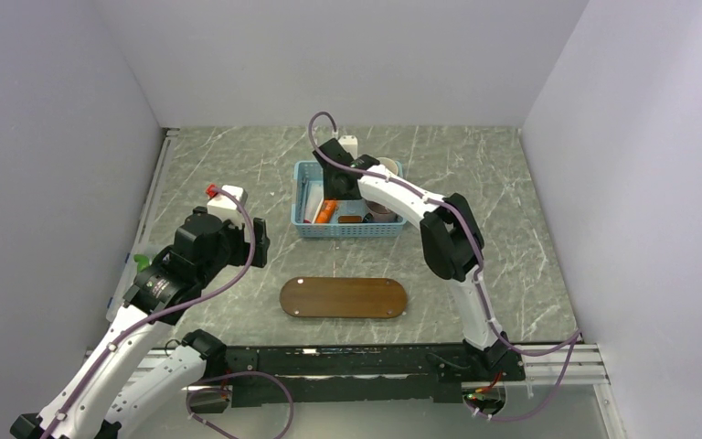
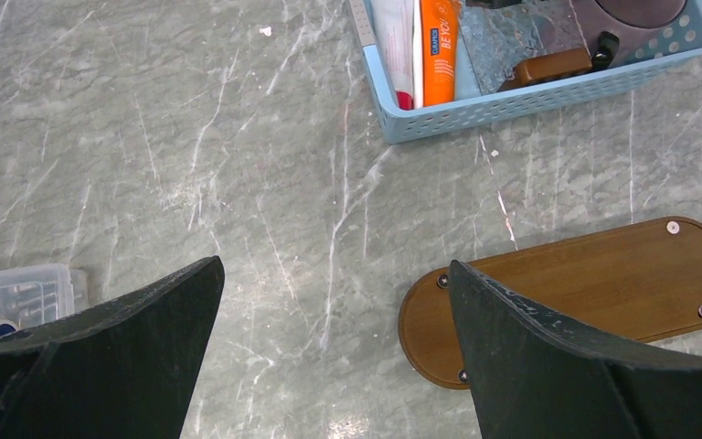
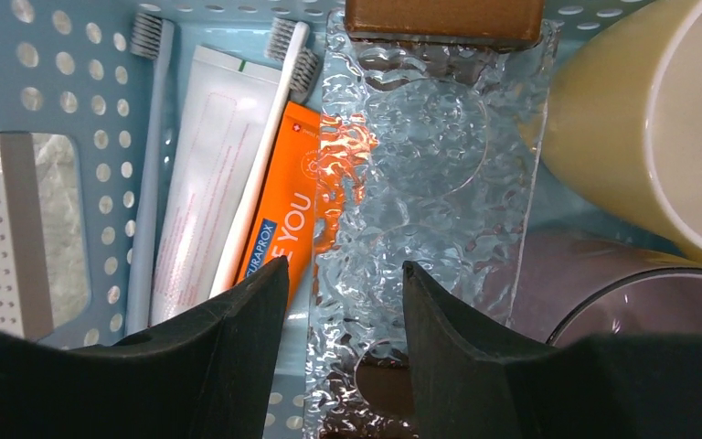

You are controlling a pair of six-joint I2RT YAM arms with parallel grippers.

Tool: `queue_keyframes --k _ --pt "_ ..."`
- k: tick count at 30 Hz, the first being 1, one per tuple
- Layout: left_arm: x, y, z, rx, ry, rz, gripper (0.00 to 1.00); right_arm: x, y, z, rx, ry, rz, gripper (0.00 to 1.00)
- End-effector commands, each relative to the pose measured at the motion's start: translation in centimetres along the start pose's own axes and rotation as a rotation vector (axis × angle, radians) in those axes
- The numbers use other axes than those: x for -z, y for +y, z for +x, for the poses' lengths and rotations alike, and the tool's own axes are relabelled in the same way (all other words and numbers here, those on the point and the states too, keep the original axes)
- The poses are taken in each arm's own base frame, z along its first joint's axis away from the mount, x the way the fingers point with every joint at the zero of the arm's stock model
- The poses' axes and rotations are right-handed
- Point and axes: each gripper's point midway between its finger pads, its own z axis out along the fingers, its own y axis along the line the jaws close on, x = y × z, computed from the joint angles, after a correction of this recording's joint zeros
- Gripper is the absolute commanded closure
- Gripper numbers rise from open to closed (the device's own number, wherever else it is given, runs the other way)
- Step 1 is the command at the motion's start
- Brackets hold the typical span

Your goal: Prepare toiletry sets of a toothbrush and toothpaste on the tray

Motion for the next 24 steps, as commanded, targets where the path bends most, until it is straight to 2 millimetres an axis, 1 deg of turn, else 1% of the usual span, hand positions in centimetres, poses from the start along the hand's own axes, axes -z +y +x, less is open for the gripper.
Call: queue_keyframes --k 1,9,13,20,24 --pt "0.2 -0.2 -0.7 -0.006 -0.031 0.020 0.01 0.3 0.8 -1.6 -0.032 -0.046 -0.001 0.50" --pt "0.2 -0.3 -0.7 -0.007 -0.032 0.025 0.01 -0.5 0.9 -1.5 -0.028 -0.046 0.008 0.55" --pt "0.1 -0.3 -0.7 -0.008 -0.029 0.024 0.01 -0.6 0.9 -1.5 -0.022 -0.045 0.010 0.59" --pt "0.0 -0.4 -0.6 -0.008 -0.025 0.024 0.01 -0.3 1.0 -2.0 -0.006 -0.051 0.006 0.77" --pt "0.0 -0.4 -0.6 -0.007 -0.025 0.024 0.01 0.5 1.1 -2.8 0.001 -0.066 0.001 0.96"
